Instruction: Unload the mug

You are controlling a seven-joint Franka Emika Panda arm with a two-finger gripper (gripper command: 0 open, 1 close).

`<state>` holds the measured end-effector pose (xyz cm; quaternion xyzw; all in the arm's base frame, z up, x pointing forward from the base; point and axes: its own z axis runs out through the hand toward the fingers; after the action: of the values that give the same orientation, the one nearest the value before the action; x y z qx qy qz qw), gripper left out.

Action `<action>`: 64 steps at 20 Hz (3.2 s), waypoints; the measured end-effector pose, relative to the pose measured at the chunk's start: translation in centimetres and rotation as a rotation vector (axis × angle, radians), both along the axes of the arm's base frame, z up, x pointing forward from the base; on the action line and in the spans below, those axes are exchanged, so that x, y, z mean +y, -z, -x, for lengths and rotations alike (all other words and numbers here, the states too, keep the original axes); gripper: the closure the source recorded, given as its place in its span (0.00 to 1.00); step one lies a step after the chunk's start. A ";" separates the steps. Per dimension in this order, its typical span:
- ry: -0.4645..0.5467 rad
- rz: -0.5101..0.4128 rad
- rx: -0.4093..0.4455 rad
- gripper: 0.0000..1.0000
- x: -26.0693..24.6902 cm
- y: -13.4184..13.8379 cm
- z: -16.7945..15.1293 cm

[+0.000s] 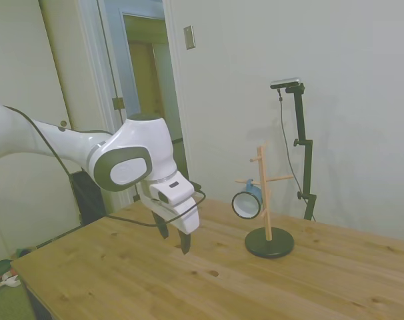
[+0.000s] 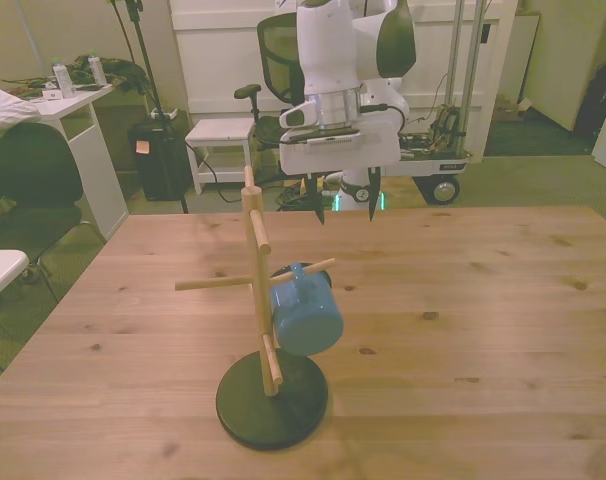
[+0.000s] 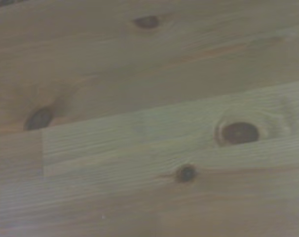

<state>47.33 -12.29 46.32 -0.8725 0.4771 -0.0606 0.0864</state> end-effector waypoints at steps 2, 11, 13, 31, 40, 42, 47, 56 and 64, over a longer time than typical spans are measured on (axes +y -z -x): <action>0.005 -0.004 -0.010 0.00 -1.1 -0.3 -1.0; -0.043 -0.001 -0.075 0.00 -3.4 -0.5 -4.2; -0.058 0.008 -0.115 0.00 -3.7 -0.7 -4.6; -0.163 0.141 -0.425 0.00 -4.5 -0.3 -9.8; -0.164 0.151 -0.467 0.00 -4.1 -0.4 -11.3; -0.162 0.152 -0.475 0.00 -4.2 -0.7 -11.7; -0.204 0.099 -0.534 0.00 -2.9 -0.4 -12.9; -0.283 0.087 -0.714 0.00 -4.9 0.7 -13.3; -0.266 0.085 -0.768 1.00 -5.3 1.9 -13.9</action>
<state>61.22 -17.54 44.46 -0.8433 0.2900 -0.3901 0.2292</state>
